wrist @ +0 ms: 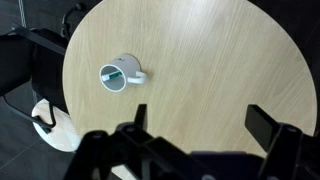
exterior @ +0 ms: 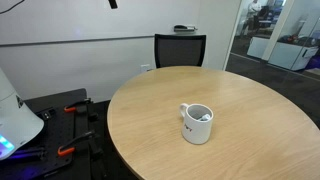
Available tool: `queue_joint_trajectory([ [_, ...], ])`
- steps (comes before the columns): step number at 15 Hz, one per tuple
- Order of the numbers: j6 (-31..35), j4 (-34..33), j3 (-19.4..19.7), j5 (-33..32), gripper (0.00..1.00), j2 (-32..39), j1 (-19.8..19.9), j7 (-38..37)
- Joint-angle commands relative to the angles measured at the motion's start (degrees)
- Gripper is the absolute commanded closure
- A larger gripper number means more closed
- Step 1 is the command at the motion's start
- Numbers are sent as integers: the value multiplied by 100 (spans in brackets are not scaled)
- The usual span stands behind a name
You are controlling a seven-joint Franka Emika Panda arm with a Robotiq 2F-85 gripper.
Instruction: Pick the marker from the cup and put it on the table
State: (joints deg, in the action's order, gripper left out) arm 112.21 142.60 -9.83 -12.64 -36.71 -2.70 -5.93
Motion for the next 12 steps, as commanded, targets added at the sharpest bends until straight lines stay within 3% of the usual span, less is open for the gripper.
queue_joint_trajectory([
  [1,-24,-16,42,-28,0,10,-55,-26],
  [9,-15,-31,63,-1,0,30,-56,-26],
  [12,119,-80,114,55,0,110,74,-352],
])
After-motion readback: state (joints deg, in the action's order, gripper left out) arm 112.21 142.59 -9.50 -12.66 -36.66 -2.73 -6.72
